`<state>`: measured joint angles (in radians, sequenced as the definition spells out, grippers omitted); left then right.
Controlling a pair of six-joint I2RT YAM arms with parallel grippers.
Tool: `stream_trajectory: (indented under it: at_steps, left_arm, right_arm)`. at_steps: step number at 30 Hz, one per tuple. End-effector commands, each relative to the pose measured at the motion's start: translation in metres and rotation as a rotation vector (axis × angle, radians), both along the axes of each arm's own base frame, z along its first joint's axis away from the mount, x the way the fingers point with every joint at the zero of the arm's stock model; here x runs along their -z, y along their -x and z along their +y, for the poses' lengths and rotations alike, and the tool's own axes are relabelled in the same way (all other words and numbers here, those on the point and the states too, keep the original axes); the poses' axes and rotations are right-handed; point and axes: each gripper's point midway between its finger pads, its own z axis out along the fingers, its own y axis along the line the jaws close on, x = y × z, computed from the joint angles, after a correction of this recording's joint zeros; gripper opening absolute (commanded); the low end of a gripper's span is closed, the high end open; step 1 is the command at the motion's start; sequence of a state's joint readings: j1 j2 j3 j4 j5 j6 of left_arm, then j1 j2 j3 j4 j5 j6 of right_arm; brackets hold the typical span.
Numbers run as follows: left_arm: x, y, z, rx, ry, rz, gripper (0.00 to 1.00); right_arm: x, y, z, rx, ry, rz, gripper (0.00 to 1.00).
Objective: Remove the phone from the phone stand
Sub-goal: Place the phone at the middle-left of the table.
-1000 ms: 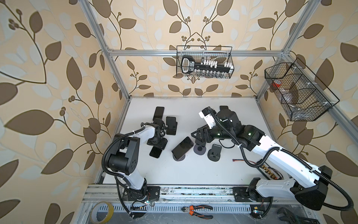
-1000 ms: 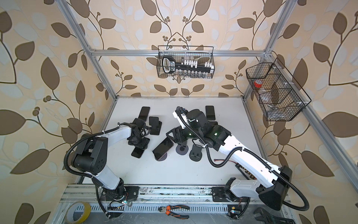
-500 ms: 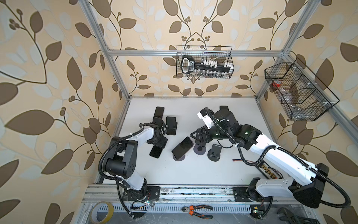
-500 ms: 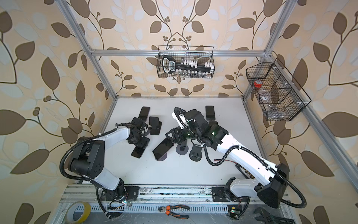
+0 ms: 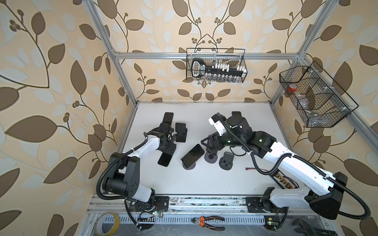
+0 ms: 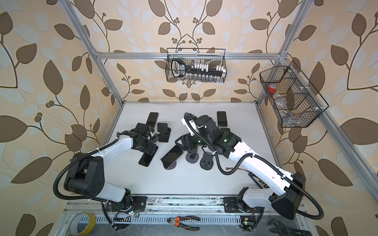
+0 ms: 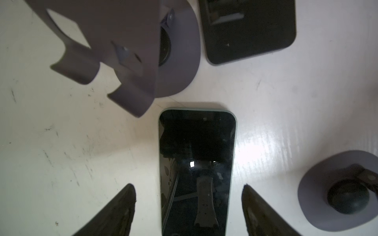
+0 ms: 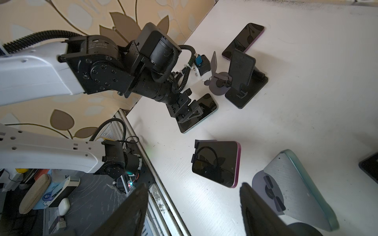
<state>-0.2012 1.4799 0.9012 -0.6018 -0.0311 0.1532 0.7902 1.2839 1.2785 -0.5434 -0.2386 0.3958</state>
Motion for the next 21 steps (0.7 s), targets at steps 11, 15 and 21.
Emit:
stream_trajectory:
  at_steps: [11,15,21]
  left_arm:
    - [-0.02,-0.002,0.003,-0.019,0.015,-0.086,0.82]
    - [-0.024,-0.002,0.004,-0.017,0.018,-0.116,0.82]
    - [-0.025,-0.004,0.004,-0.017,0.017,-0.131,0.81]
  right_arm:
    - [-0.019,0.002,-0.003,0.01,-0.027,-0.037,0.72]
    - [-0.015,0.001,-0.002,0.013,-0.027,-0.026,0.72]
    - [-0.012,0.001,0.0,0.012,-0.022,-0.016,0.72]
